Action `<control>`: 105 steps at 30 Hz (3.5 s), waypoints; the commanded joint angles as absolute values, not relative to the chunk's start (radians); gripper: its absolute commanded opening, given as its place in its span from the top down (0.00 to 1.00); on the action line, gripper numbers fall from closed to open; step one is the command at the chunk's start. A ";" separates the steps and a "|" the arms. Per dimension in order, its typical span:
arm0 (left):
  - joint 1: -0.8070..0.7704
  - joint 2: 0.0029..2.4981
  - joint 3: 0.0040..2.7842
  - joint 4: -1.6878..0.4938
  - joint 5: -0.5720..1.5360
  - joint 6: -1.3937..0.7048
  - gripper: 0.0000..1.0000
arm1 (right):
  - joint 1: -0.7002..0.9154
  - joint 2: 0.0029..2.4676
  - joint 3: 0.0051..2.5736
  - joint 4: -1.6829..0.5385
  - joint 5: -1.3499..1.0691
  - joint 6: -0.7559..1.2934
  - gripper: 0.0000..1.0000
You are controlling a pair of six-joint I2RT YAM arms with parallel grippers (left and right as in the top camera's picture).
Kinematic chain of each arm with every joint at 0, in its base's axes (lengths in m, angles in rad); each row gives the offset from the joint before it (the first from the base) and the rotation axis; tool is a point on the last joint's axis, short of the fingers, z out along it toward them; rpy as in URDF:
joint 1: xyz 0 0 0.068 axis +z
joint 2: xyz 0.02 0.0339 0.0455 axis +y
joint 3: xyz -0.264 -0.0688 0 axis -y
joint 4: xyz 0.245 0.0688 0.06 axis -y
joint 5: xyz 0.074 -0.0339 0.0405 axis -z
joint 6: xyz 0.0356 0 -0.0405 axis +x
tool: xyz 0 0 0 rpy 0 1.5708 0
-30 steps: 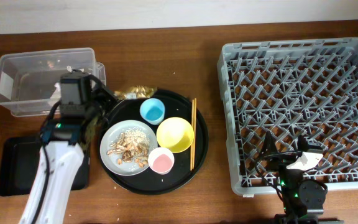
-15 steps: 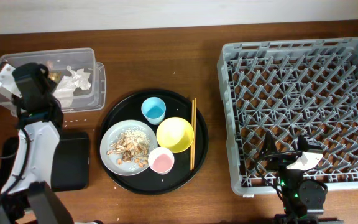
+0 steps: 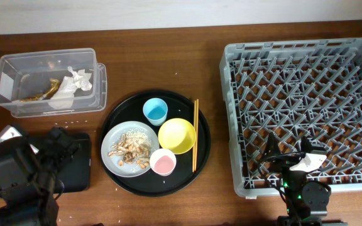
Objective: Sort waste into correct bins and load items into the dishwasher rack
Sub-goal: 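Move the wrapper over the clear bin and release it with the left gripper, then reach the right gripper to the pink cup and grasp its rim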
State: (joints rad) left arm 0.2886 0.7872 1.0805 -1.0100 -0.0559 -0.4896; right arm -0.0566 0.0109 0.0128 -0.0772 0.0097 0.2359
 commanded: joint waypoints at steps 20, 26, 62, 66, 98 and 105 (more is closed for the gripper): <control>0.290 0.788 1.078 -1.094 -0.044 -0.484 0.01 | -0.059 0.004 0.006 0.245 -0.628 1.350 0.02; 0.290 0.788 1.078 -1.094 -0.044 -0.484 0.01 | -0.059 0.295 0.460 0.125 -0.616 1.105 0.02; 0.290 0.788 1.078 -1.094 -0.044 -0.484 0.01 | 1.124 2.026 1.611 -0.950 0.158 0.585 0.67; 0.290 0.788 1.078 -1.094 -0.044 -0.484 0.01 | 1.124 2.020 1.664 -0.994 0.150 0.585 0.84; 0.290 0.788 1.078 -1.094 -0.044 -0.484 0.01 | 1.194 2.018 1.580 -1.034 0.226 0.693 0.53; 0.290 0.788 1.078 -1.094 -0.044 -0.484 0.01 | 1.169 2.015 1.746 -1.318 0.329 0.689 0.53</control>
